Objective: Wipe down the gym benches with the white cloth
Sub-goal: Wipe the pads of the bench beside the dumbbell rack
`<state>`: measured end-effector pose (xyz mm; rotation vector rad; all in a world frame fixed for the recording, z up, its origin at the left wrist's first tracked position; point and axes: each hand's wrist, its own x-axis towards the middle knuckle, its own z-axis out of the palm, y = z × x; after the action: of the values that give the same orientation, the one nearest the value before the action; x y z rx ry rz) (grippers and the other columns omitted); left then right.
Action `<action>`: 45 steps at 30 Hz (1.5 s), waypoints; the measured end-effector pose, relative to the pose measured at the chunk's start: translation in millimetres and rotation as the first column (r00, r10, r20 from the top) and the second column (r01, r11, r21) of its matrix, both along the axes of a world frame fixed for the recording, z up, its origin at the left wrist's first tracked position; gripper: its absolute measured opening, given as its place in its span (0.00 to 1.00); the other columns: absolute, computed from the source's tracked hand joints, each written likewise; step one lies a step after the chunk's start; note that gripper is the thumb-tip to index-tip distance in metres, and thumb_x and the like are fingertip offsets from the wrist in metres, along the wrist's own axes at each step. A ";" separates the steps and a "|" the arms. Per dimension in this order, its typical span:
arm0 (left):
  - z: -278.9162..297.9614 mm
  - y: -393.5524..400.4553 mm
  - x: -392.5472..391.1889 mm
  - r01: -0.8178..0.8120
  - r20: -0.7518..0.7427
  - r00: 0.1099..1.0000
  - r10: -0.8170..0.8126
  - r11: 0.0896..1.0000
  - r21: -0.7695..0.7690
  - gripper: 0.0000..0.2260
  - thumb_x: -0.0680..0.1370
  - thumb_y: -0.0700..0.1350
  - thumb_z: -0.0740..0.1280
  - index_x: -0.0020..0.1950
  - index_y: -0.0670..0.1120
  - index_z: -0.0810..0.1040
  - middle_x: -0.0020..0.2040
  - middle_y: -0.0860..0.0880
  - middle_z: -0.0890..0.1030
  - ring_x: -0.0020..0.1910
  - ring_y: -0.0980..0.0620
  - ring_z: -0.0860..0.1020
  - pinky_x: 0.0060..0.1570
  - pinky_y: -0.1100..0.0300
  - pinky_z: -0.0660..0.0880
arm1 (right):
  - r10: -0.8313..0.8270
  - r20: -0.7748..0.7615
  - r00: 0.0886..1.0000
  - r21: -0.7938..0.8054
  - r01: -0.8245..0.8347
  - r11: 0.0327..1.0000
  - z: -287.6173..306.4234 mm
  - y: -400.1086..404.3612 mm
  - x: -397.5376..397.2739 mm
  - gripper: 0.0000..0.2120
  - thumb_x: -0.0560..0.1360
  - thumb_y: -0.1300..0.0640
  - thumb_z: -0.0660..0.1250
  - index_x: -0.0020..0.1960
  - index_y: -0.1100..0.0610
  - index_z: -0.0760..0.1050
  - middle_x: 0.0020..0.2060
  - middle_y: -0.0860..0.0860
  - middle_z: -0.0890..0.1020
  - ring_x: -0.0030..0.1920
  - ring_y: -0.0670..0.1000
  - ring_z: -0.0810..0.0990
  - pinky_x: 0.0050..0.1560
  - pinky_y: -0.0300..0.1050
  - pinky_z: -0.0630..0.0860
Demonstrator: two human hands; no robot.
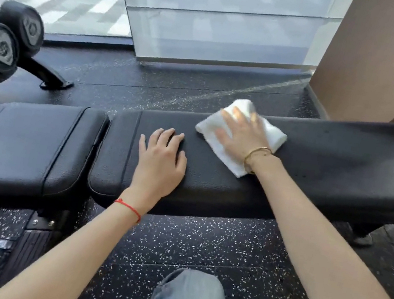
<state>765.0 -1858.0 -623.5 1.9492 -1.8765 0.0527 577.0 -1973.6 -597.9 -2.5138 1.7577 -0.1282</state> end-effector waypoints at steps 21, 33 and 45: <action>0.4 2.9 5.8 -0.006 -0.099 0.995 0.003 1.000 -0.029 0.25 0.75 0.54 0.56 0.69 0.50 0.75 0.70 0.47 0.75 0.71 0.46 0.69 0.71 0.40 0.62 | 0.531 -0.006 0.847 -0.157 -0.525 0.836 -19.3 83.8 -110.6 0.36 0.77 0.29 0.45 0.79 0.48 0.54 0.79 0.51 0.54 0.75 0.65 0.57 0.75 0.63 0.55; -3.3 -0.8 10.3 0.010 -0.092 0.996 -0.012 1.000 -0.026 0.25 0.75 0.55 0.56 0.68 0.49 0.75 0.70 0.47 0.75 0.71 0.46 0.70 0.71 0.40 0.62 | 0.422 -0.224 0.878 -0.628 -0.462 0.627 -61.6 112.9 -64.0 0.37 0.74 0.31 0.63 0.76 0.49 0.64 0.74 0.54 0.68 0.69 0.66 0.71 0.66 0.61 0.71; -4.0 -3.2 9.7 0.006 -0.073 0.997 -0.008 1.000 -0.026 0.25 0.75 0.55 0.55 0.68 0.49 0.75 0.70 0.48 0.74 0.71 0.47 0.68 0.72 0.40 0.61 | 0.460 -0.126 0.879 -0.551 -0.447 0.705 -52.4 106.0 -72.9 0.39 0.76 0.34 0.62 0.76 0.59 0.63 0.73 0.61 0.67 0.75 0.61 0.63 0.73 0.58 0.63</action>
<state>774.7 -1861.2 -627.5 1.9020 -1.8265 0.0030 504.1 -1867.6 -650.3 -3.2587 1.1311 -0.7456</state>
